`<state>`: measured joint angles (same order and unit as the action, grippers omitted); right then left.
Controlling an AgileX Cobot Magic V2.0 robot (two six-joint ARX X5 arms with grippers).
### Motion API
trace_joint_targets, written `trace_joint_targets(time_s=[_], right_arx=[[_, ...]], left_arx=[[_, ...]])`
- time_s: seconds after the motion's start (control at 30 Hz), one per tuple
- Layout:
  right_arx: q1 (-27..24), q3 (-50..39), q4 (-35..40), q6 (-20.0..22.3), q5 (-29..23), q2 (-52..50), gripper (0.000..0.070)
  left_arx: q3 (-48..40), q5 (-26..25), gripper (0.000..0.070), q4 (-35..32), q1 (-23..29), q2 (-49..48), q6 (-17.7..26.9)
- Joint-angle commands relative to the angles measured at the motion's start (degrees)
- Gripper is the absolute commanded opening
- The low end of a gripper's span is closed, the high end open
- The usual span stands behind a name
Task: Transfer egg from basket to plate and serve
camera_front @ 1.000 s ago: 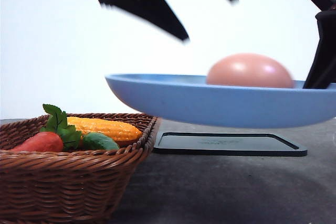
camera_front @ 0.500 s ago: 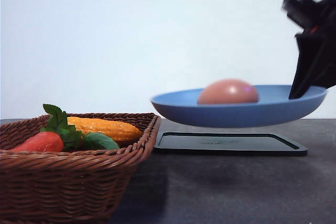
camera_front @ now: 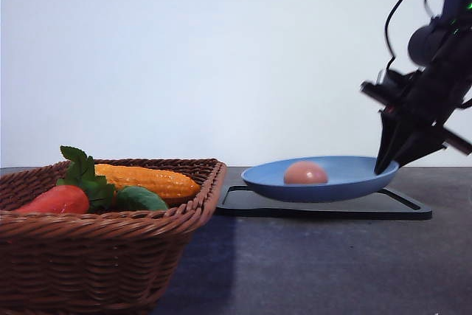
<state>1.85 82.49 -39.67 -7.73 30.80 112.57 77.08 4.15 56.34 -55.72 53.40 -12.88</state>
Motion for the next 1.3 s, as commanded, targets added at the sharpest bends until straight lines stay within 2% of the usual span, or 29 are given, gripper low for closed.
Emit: trace_joint_targets(time_s=[0.0, 0.27, 0.33, 0.47, 0.53, 0.6, 0.73, 0.83, 0.93, 1.03, 1.13, 1.2, 1.27], right_arx=[[0.2, 3.0, 0.3, -0.8, 0.7, 2.9, 0.0], [0.3, 6.1, 1.0, -1.0, 0.2, 6.7, 0.0007], [0.3, 6.1, 1.1, -1.0, -1.2, 6.7, 0.0053], [0.3, 6.1, 1.2, -1.0, -2.8, 6.7, 0.0215], [0.3, 6.1, 1.3, -1.0, -2.8, 6.7, 0.0251], [0.2, 6.3, 1.2, -1.0, -2.8, 6.5, 0.0253], [-0.1, 7.4, -0.4, -1.0, -2.8, 5.3, 0.0253], [-0.6, 7.6, -0.8, -1.0, -3.3, 2.7, 0.0253], [-0.9, 7.6, -1.6, -1.0, -5.6, -1.2, 0.0241], [-0.9, 7.6, -4.1, -0.8, -7.7, -6.3, 0.0162], [-0.1, 7.6, -7.4, 0.0, -8.8, -11.7, 0.0068], [1.4, 7.5, -9.2, 1.0, -9.9, -15.2, 0.0014], [3.7, 7.5, -11.4, 1.3, -12.1, -18.9, 0.0]], left_arx=[[1.4, 0.5, 0.0407, -0.1, -0.5, 0.4, -0.2], [1.4, 0.6, 0.0407, -0.2, -0.5, 0.5, -0.2], [1.4, 0.7, 0.0407, -0.2, -0.5, 0.5, -0.2], [1.4, 0.8, 0.0407, -0.3, -0.5, 0.6, -0.2], [1.4, 0.9, 0.0407, -0.4, -0.5, 0.9, -0.2], [1.4, 0.9, 0.0407, -0.7, -0.5, 1.1, -0.2], [1.4, 3.1, 0.04, -1.2, -0.5, 2.1, 0.3], [1.4, 6.7, 0.0363, -1.4, -0.5, 3.5, 1.1], [1.4, 11.3, 0.0313, -2.5, -0.3, 5.4, 4.3], [1.4, 16.1, 0.0198, -4.1, 0.9, 7.8, 8.0], [1.4, 17.2, 0.0024, -5.6, 3.1, 10.7, 10.7], [1.4, 17.2, 0.0, -6.5, 4.9, 12.7, 11.5], [1.4, 17.2, 0.0, -7.0, 7.0, 14.5, 12.5]])
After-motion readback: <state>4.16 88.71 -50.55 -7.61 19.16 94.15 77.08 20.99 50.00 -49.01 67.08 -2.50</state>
